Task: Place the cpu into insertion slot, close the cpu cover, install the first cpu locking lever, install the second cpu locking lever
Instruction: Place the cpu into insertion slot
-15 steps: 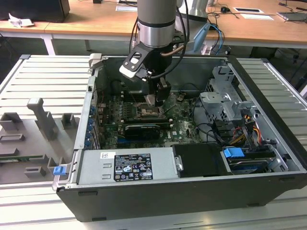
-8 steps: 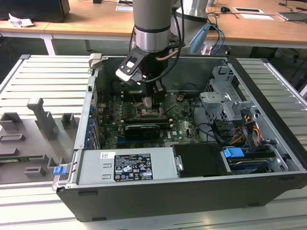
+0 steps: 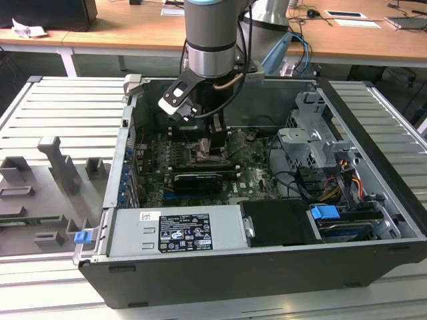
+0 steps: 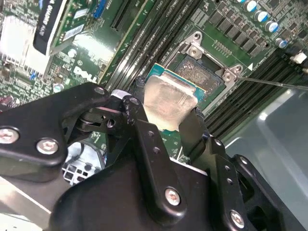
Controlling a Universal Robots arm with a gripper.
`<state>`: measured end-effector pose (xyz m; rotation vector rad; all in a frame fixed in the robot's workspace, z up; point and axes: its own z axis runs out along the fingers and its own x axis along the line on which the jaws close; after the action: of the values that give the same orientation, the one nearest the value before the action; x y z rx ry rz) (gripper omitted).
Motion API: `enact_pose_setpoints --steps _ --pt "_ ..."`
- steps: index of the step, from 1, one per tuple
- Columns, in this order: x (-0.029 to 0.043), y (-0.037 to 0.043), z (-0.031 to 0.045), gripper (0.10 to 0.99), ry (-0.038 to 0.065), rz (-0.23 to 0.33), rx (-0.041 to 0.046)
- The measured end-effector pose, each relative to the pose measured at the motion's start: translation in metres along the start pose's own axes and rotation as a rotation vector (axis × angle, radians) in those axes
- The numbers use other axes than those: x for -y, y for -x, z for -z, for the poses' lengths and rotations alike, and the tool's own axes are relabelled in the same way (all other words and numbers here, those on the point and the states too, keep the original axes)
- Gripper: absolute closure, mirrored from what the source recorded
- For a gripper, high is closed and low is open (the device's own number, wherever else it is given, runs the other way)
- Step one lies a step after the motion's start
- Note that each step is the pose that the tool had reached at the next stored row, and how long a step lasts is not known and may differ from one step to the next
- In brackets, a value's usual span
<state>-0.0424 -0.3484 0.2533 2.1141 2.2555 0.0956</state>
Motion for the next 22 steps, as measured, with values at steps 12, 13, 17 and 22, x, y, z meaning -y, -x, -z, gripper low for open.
enact_pose_setpoints --steps 12,13,17,22 --pt "0.0022 -0.0218 -0.0222 0.557 -0.010 -0.051 0.0041" --pt "0.0022 -0.0251 -0.0255 0.557 -0.011 -0.051 0.0042" --pt "0.0026 -0.0276 -0.0325 0.557 -0.012 -0.060 0.0047" --pt "0.0032 -0.0278 -0.0393 0.557 -0.012 -0.071 0.0056"
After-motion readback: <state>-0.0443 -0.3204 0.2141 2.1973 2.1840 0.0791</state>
